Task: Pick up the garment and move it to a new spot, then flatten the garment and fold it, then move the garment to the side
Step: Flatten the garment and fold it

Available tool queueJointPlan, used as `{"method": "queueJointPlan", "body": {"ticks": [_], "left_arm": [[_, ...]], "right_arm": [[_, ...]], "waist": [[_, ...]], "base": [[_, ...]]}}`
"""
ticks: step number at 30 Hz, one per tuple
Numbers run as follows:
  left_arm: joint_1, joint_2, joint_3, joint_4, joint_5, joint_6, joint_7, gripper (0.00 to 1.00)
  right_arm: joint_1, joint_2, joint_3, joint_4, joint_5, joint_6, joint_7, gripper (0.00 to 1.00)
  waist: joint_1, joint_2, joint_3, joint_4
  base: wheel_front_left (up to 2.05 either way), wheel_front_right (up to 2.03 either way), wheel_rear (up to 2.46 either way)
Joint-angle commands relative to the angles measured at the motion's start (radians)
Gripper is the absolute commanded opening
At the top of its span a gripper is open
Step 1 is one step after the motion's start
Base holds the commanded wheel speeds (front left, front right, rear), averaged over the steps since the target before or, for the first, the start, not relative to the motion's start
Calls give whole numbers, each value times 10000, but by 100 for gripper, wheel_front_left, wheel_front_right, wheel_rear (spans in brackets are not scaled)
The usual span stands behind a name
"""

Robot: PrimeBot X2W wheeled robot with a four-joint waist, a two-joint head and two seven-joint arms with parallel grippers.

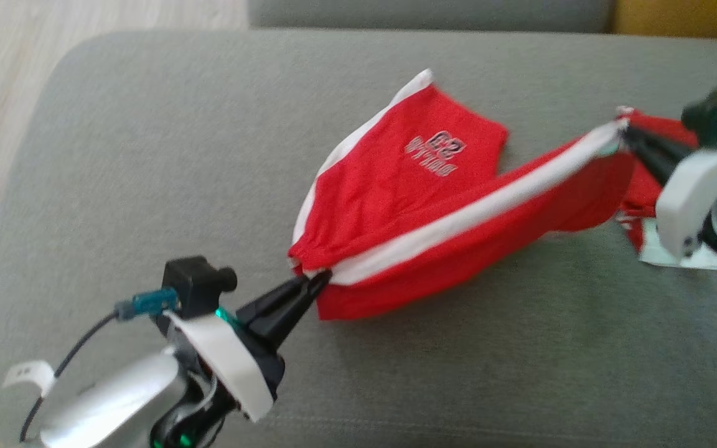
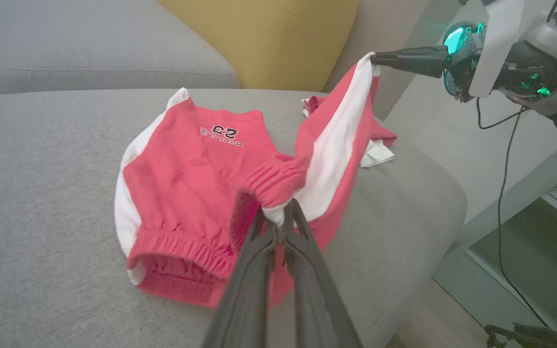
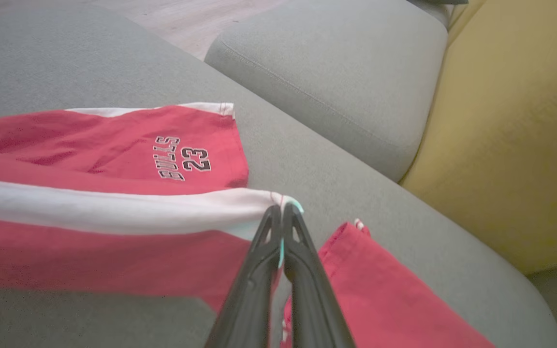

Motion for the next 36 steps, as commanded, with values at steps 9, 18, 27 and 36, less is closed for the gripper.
{"method": "queueJointPlan", "body": {"ticks": [9,18,27,36], "left_arm": [[-1284,-415,580,636,-13,-444,-199,0],[-1824,-1162,645,1514,-9,-704,-409,0],[-2238,-1751,842,2256,66,-787,-510,0],[-2688,-2200,1051,2892,270,-801,-527,39]], "right_arm": [[-2450,-126,1326,921,-378,-9,-116,0],[-4597,-11,3234,2470,-301,-9,-757,0],[-6192,105,4863,3891,-197,-9,-1304,0],[-7305,313,6195,5106,-9,-9,-1860,0]], "waist": [[1,-1,1246,1340],[1,-1,1902,2064],[1,-1,2472,2553],[1,-1,2934,2712]], "base": [[0,0,0],[0,0,0],[0,0,0],[0,0,0]]}}
